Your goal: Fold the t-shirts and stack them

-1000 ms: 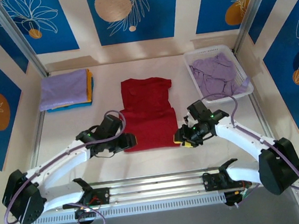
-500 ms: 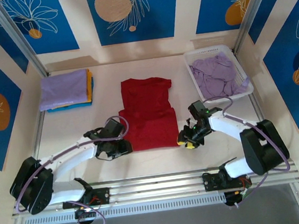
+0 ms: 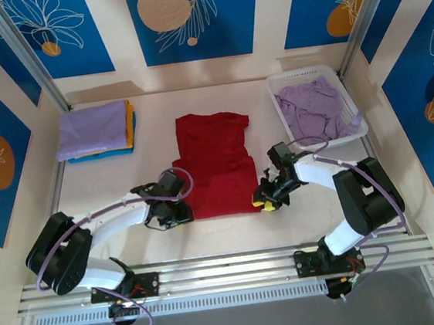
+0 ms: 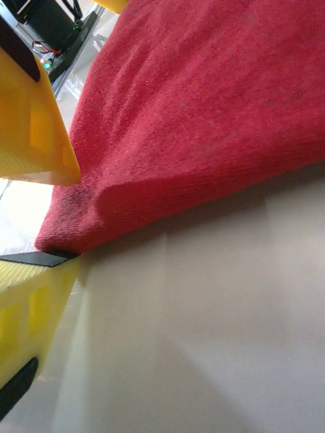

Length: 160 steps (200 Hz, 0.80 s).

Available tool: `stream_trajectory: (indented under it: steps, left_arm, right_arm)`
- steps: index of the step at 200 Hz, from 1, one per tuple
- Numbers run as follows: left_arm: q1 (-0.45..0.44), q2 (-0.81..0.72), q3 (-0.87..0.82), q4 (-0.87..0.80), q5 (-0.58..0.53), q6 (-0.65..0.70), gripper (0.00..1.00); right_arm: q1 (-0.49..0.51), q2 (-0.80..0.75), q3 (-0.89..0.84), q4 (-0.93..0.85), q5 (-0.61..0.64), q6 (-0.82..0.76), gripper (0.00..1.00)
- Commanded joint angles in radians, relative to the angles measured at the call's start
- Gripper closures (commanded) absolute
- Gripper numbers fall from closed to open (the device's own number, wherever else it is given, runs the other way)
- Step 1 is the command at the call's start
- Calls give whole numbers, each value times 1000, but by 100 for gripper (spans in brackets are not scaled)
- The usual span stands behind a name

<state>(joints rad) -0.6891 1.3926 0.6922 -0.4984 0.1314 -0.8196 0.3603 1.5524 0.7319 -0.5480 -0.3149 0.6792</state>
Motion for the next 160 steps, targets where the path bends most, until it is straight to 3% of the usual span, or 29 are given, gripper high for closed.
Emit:
stream_trajectory:
  steps: [1,65,83,104,115,160]
  left_arm:
    - [21,-31,22,-63,-48,40,63]
    - [44,37,14,19,19,46,66]
    - [43,54,15,32,24,46,73]
    - [44,52,12,40,32,44,92]
    - [42,36,9,35,39,40,100]
    - [-13,-103,-3,-82,68,-10,100]
  right_arm:
    - [0,28,19,7,-33,-14,70]
    - [11,46,37,9,-40,-9,84]
    - [12,49,35,9,-48,-9,89]
    - [18,42,33,-7,-54,-11,100]
    - [24,28,28,-26,-58,-13,100]
    - [76,-127,-35,-125,-80,23,100]
